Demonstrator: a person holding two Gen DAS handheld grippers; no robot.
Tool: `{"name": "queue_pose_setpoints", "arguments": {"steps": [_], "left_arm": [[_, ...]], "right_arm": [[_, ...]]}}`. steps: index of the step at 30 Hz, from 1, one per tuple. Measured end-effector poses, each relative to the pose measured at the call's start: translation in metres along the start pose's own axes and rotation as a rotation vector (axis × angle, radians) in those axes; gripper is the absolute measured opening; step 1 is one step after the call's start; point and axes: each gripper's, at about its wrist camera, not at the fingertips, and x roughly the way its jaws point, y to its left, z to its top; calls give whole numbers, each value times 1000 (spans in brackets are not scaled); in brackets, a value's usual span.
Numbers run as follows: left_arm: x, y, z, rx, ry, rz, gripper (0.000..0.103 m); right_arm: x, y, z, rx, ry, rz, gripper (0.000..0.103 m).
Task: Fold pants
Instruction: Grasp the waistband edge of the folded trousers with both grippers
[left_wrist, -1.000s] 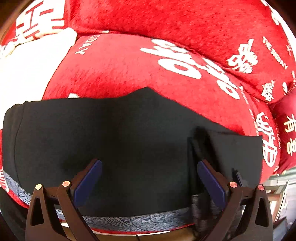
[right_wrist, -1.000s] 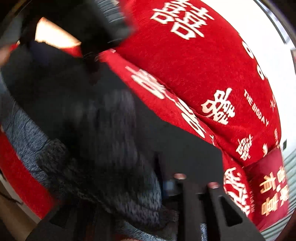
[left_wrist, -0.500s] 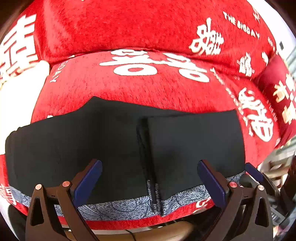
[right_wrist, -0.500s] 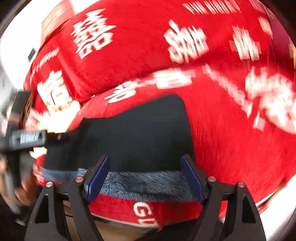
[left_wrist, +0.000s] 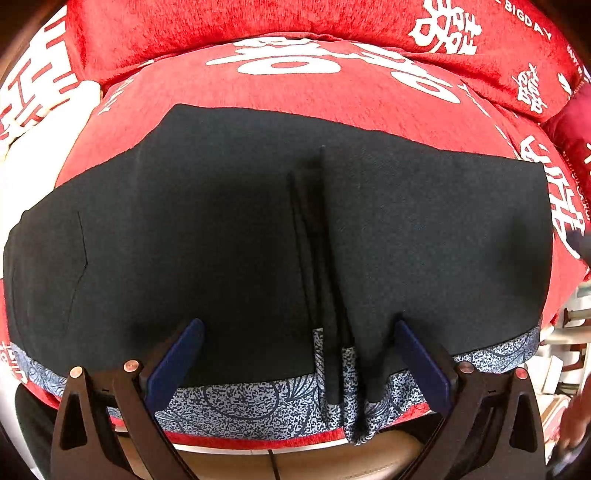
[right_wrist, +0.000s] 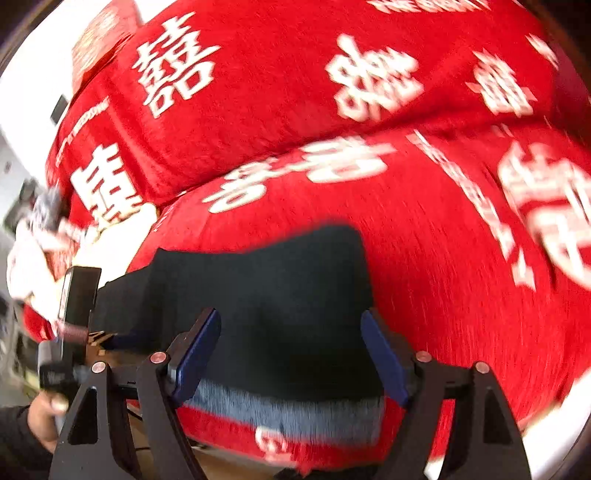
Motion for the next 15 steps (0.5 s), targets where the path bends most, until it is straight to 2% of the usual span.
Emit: {"name": "queue_pose_setpoints", "arguments": {"steps": [2, 4, 6, 9, 12, 15], "left_arm": [[-1, 3, -5, 4, -2, -5, 103], [-1, 4, -6, 2, -4, -11, 103], [0, 4, -7, 5, -9, -12, 103], [1, 5, -7, 10, -15, -12, 103], [-6, 10, -5, -9, 2, -32, 103], [-21, 23, -8, -36, -40, -56, 103]], "right_arm": [[24, 4, 14, -29, 63, 5, 82], [46, 1, 21, -47, 99, -34, 82], [63, -7, 25, -15, 141, -32, 82], [68, -7, 26, 8, 143, -23, 86], [57, 6, 21, -45, 138, -97, 86], [33, 24, 1, -114, 75, -232, 86]]}}
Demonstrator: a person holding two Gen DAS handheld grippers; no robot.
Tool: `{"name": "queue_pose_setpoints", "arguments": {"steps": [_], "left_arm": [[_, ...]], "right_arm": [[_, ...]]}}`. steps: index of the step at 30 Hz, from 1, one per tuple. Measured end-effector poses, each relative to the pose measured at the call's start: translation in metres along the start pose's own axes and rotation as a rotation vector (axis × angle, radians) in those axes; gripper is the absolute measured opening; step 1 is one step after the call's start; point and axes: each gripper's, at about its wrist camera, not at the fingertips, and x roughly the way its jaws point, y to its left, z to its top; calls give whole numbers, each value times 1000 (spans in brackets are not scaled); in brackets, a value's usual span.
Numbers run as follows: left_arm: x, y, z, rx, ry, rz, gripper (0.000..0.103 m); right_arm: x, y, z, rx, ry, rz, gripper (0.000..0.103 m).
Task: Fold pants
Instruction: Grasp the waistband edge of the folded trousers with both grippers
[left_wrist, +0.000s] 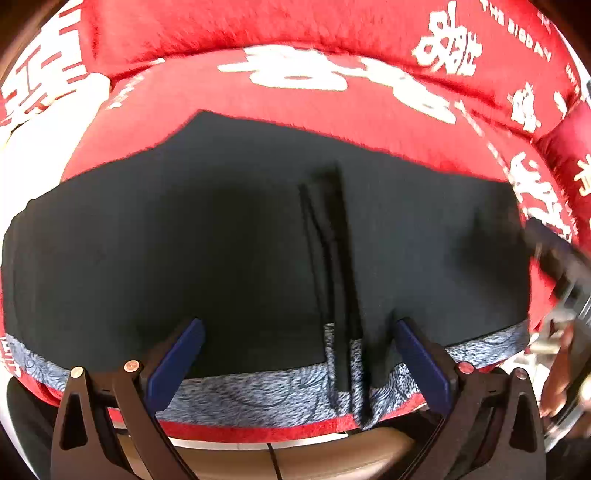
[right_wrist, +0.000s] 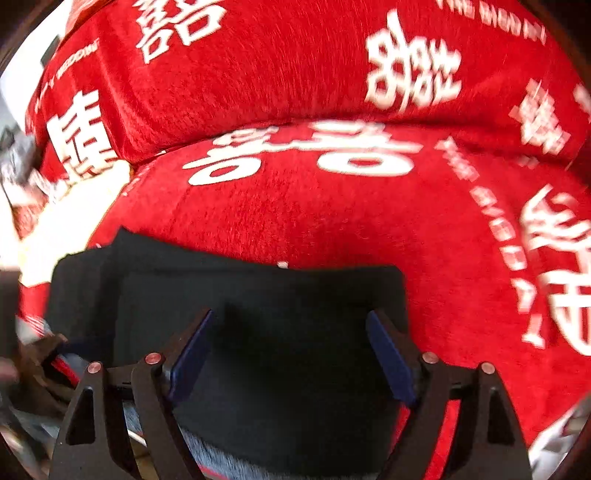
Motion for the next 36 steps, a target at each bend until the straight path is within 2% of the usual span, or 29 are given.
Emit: {"name": "queue_pose_setpoints", "arguments": {"steps": [1, 3, 6, 9, 11, 13, 15, 18, 19, 20, 21, 23, 24, 25, 27, 30, 33, 36], "left_arm": [[-1, 2, 0, 0, -6, 11, 103], [4, 3, 0, 8, 7, 32, 103], [14, 5, -1, 3, 25, 9, 103], [4, 8, -1, 11, 8, -6, 103], [-12, 13, -5, 25, -58, 8, 103], [-20, 23, -8, 38, -102, 59, 103], [-17, 39, -8, 18, -95, 76, 103], [1, 70, -10, -49, -21, 41, 103], [-1, 74, -12, -40, -32, 23, 103], [-7, 75, -15, -35, -49, 39, 103], [-15, 80, -18, -43, -74, 62, 103], [-34, 93, -23, -59, -141, 26, 103], [-39, 100, -24, -66, -156, 21, 103], [-41, 110, -24, -79, -160, 46, 103], [-36, 127, -25, -93, -147, 96, 103], [-18, 156, -32, -150, -81, 128, 103], [-21, 181, -41, -201, -102, 107, 103], [-20, 202, -42, -233, -114, 108, 103]], "right_arm": [[-4, 4, -10, -3, -4, -43, 86], [-6, 11, -28, 4, 1, -62, 86], [-3, 23, -54, 3, 11, -100, 86], [-5, 34, -66, -41, 20, -157, 86], [-15, 38, -62, -46, 6, -174, 86], [-24, 41, -52, -40, -36, -178, 86], [-16, 47, -41, -51, -35, -196, 88], [24, 57, -29, -64, 58, -216, 89], [30, 59, -25, -59, 51, -228, 90], [30, 61, -19, -40, 43, -237, 91], [28, 63, -14, -15, 50, -239, 91], [20, 71, -9, 25, 15, -189, 91], [18, 77, -8, 20, -3, -178, 91], [22, 86, -9, -5, 3, -188, 91], [40, 100, -14, -57, 58, -210, 91], [33, 109, -11, -29, 37, -242, 91], [20, 127, -6, -37, -9, -193, 91], [21, 164, -4, -110, -25, -115, 91]]}}
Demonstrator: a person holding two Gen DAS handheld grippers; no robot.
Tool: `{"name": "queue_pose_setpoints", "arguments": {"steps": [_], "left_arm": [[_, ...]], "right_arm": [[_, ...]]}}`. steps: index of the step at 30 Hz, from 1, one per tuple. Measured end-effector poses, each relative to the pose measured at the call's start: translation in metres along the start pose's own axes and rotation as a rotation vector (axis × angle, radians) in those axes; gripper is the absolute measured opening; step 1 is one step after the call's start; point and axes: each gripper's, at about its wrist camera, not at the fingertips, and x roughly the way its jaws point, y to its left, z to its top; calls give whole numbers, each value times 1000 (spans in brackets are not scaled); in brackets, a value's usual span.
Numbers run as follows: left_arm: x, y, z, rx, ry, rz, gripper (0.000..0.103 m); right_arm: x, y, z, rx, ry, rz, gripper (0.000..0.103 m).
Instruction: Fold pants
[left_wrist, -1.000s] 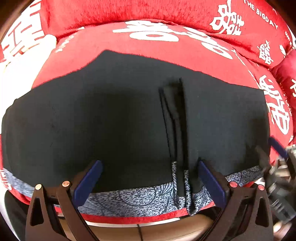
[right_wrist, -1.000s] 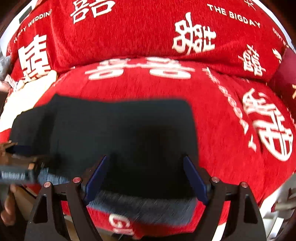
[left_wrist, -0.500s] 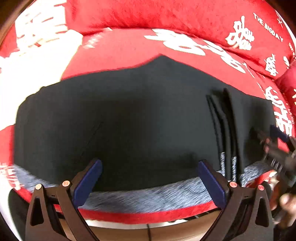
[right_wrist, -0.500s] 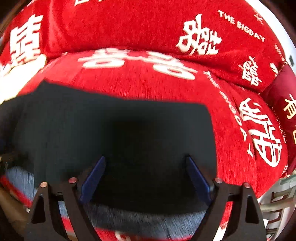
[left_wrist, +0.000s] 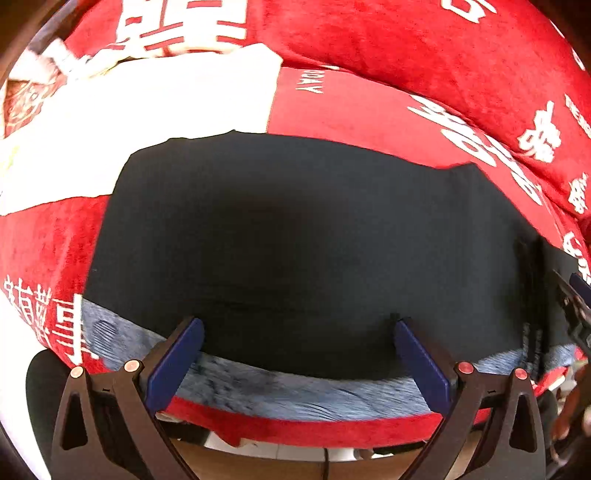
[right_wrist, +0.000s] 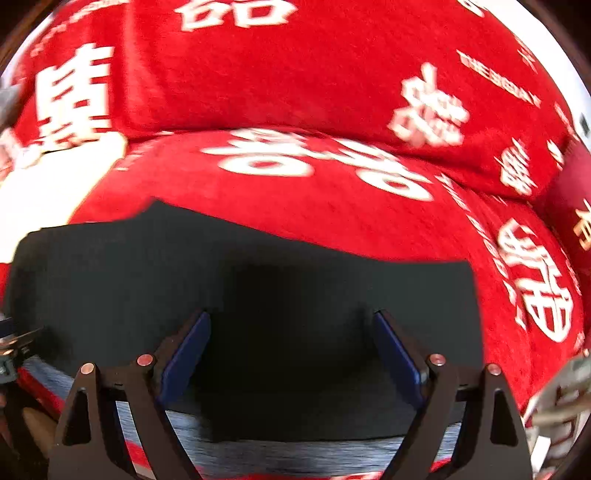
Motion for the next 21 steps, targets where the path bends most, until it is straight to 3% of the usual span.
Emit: {"name": "queue_pose_setpoints", "arguments": {"steps": [2, 6, 12, 15, 21], "left_arm": [[4, 5, 1, 6, 3, -28, 103], [4, -1, -6, 55, -18, -7, 103], [0, 1, -9, 64, -29, -13, 103], [-4, 1, -8, 64, -35, -29, 103], [-14, 26, 2, -16, -35, -156, 103]], "right_arm": [[9, 37, 2, -111, 9, 14, 91], [35, 86, 3, -250, 46, 30, 91], [77, 74, 47, -87, 127, 123, 103], [84, 79, 55, -67, 140, 92, 103], [58, 86, 16, -63, 83, 93, 103]]}}
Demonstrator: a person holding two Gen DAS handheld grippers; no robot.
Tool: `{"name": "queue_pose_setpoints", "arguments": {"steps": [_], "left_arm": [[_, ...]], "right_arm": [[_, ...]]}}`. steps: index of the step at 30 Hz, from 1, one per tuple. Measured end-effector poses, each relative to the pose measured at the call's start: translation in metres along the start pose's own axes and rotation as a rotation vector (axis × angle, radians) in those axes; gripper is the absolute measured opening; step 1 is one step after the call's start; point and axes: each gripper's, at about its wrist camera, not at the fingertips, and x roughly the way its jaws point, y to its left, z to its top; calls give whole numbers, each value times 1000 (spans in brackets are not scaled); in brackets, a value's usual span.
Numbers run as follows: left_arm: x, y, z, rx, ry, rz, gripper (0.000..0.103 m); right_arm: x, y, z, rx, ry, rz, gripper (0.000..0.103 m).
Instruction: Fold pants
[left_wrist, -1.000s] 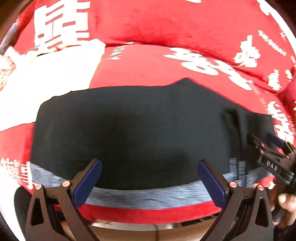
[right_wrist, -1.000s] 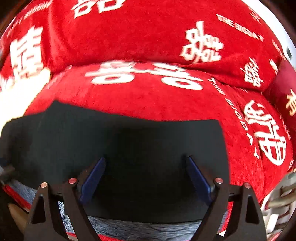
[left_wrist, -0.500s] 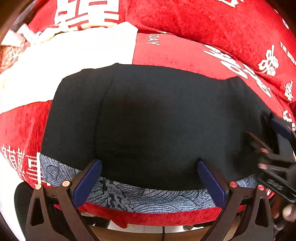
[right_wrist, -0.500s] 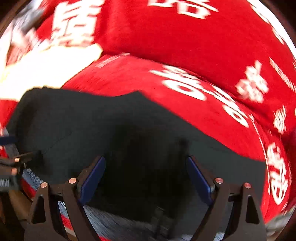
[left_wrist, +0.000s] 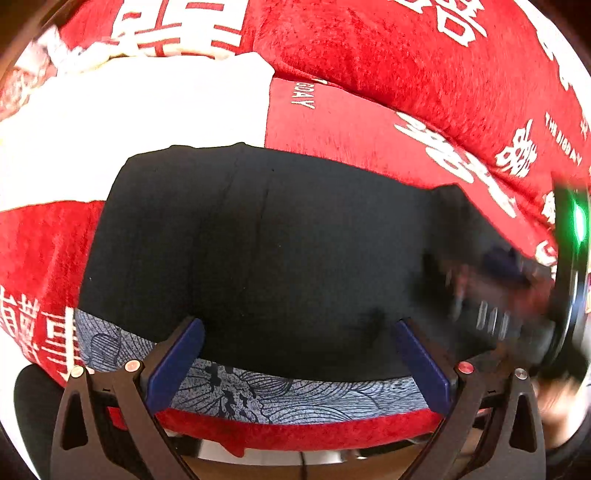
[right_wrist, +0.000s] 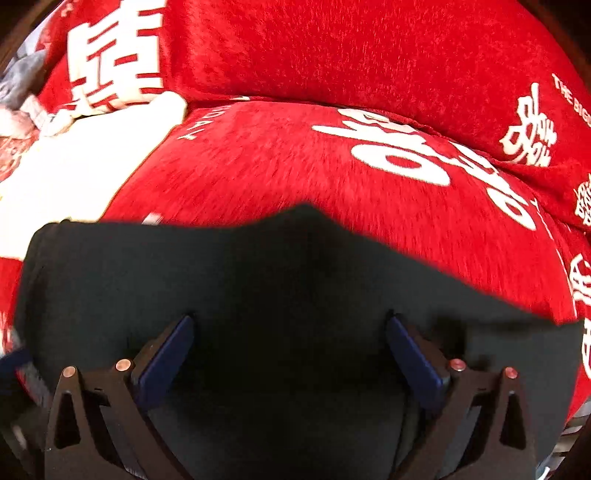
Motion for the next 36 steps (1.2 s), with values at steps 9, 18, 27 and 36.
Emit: {"name": "queue_pose_setpoints", "arguments": {"steps": [9, 18, 27, 36], "left_arm": [[8, 93, 6, -120, 60, 85, 103], [-1, 122, -5, -106, 86, -39, 103], [-16, 175, -2, -149, 72, -350, 103], [-2, 177, 35, 36, 124, -631, 103]], "right_arm": [[-26, 32, 23, -215, -22, 115, 103], [47, 144, 92, -666, 198, 423, 103], [18, 150, 103, -907, 243, 521, 21], [-63, 132, 81, -986, -1, 566, 19]]}}
